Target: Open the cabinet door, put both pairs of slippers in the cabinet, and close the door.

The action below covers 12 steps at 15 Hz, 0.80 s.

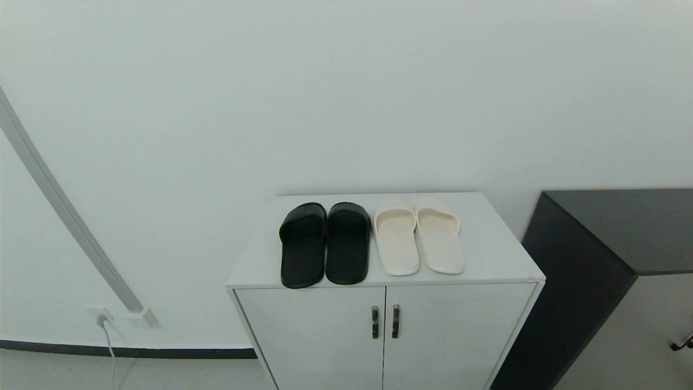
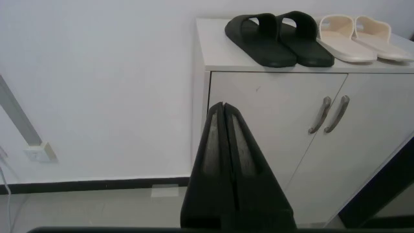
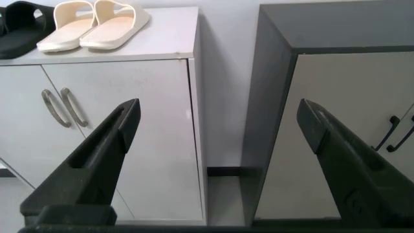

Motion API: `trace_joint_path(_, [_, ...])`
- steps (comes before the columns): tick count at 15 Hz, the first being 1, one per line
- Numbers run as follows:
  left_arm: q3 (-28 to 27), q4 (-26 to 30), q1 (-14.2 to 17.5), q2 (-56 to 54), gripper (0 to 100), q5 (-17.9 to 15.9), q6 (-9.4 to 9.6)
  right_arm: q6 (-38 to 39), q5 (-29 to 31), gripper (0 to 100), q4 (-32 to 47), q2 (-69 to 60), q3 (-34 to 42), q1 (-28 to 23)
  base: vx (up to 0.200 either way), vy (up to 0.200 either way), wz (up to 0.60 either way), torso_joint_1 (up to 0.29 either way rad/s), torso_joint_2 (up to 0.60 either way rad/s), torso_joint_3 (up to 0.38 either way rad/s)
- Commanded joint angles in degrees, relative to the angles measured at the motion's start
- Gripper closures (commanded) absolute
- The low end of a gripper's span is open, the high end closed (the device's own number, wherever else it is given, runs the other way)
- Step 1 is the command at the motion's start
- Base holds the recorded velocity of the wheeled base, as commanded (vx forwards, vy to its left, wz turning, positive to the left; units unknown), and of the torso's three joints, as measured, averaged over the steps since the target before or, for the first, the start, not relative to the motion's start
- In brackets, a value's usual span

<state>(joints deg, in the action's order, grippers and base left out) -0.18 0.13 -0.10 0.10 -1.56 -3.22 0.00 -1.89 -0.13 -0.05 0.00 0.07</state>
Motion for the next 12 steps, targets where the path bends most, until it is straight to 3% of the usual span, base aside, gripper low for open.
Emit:
trace_joint_path(1, [0.01, 0.04, 0.01, -0.01, 100, -0.02, -0.03, 0.00, -0.22, 0, -0.04, 0.05, 0.00, 0.01, 0.000, 0.000, 0.00, 0.000, 0.00, 0.000])
trace_joint_path(12, [0.01, 0.04, 0.01, -0.01, 100, -0.02, -0.30, -1.76, -0.57, 0, 0.13, 0.05, 0.00, 0.01, 0.000, 0.000, 0.00, 0.000, 0.00, 0.000])
